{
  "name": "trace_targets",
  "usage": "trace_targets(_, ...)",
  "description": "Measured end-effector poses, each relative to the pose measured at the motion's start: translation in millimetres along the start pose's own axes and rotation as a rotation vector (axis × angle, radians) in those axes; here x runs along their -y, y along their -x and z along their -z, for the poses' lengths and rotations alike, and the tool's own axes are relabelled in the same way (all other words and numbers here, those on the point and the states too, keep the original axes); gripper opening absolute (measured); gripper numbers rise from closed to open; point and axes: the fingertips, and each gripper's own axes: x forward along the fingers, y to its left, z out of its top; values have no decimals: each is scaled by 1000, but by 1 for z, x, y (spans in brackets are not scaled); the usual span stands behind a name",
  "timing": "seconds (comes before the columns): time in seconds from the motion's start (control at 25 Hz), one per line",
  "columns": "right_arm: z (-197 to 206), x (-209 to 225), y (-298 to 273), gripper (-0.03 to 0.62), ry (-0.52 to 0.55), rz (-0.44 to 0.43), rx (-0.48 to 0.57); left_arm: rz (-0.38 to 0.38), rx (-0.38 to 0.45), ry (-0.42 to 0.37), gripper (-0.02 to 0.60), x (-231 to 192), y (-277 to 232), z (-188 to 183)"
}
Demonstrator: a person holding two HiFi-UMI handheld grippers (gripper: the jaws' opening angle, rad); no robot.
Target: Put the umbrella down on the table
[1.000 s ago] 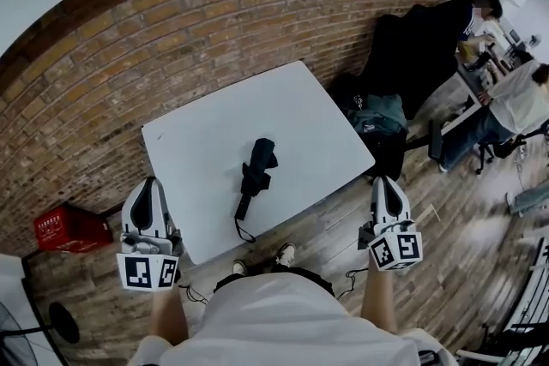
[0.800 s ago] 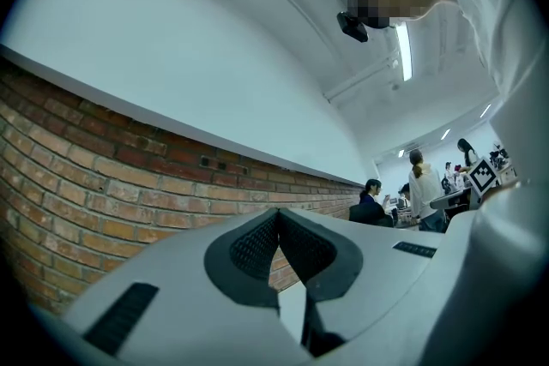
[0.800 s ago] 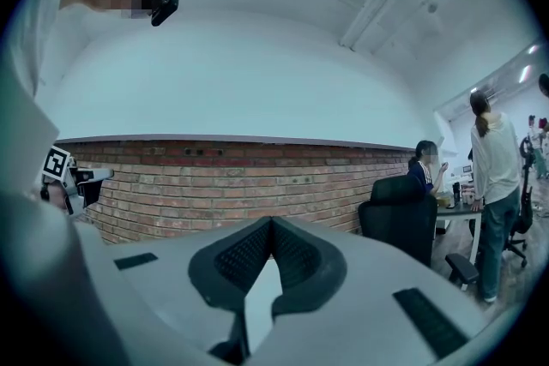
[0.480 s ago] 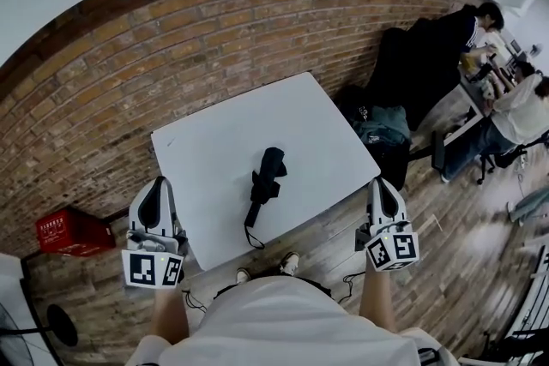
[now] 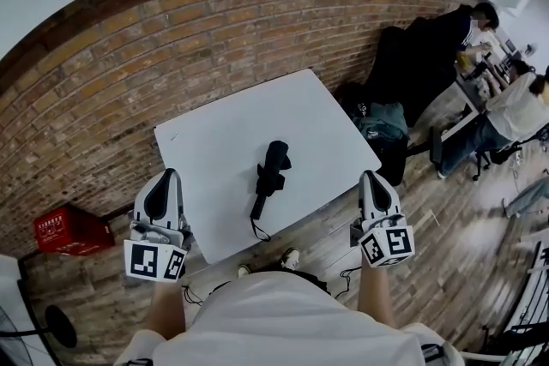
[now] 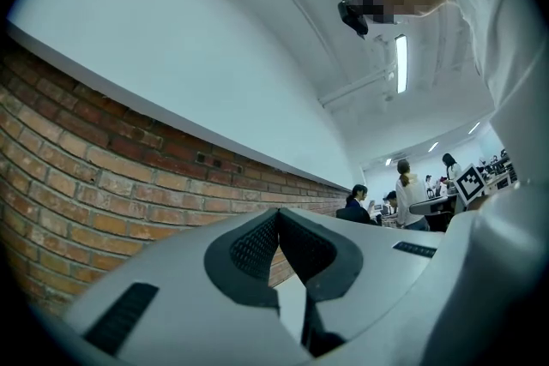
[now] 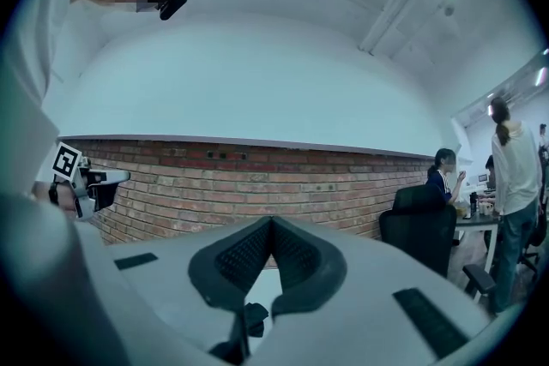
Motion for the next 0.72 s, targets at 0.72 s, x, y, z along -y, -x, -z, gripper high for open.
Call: trace_targets(0.72,6,-52,7,18,35,-12,-16,17,-14,26,23,-25,35,5)
